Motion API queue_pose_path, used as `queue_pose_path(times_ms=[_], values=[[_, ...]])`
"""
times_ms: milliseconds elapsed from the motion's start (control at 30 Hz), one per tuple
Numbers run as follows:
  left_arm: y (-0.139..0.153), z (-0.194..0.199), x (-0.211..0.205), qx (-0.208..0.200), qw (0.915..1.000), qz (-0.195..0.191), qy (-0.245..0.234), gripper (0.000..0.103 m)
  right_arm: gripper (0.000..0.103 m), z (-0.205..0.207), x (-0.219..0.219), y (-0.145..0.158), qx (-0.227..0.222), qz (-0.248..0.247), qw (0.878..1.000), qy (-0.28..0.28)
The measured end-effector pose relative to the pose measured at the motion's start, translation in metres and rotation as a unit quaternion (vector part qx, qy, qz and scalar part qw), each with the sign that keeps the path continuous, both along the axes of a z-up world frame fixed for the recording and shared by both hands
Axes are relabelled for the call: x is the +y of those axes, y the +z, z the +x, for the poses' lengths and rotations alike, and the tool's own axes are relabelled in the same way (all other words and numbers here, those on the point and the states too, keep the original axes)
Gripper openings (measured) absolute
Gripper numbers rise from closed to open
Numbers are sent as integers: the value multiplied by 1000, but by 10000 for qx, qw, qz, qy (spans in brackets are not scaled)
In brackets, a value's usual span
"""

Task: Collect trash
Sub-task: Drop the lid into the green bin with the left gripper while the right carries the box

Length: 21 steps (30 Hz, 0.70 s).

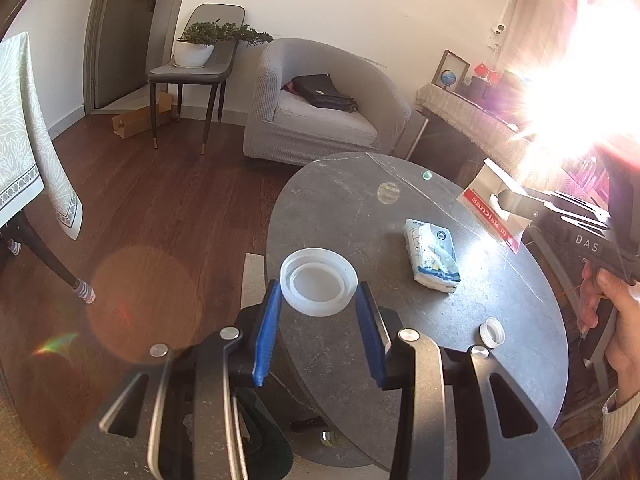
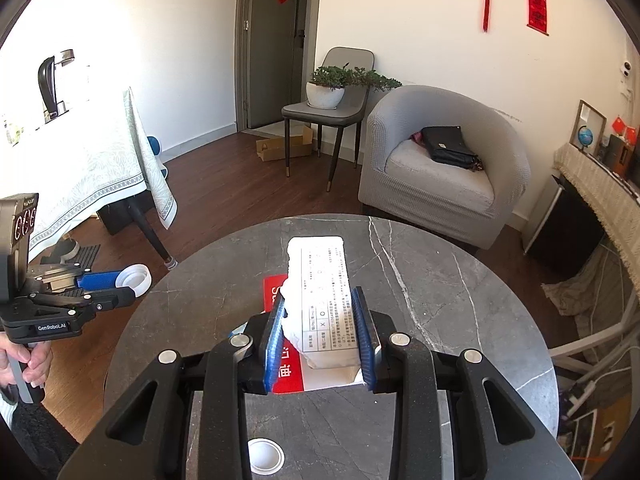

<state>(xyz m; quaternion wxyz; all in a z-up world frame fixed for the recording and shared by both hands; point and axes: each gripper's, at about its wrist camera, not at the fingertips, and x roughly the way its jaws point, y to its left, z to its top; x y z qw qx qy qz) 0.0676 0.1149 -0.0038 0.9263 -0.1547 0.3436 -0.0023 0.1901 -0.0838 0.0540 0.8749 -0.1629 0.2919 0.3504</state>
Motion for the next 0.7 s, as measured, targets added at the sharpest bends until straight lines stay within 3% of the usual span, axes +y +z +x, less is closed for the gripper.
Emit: queue_pose_path(times_ms=[300,700], values=[[-1,-14,22,109,9997,113,196,41,32,-21,24,10,66,137,9993,327],[-25,-40,51,521,9976,229,403,41,32,-61,65,5,481,289,9952,798]])
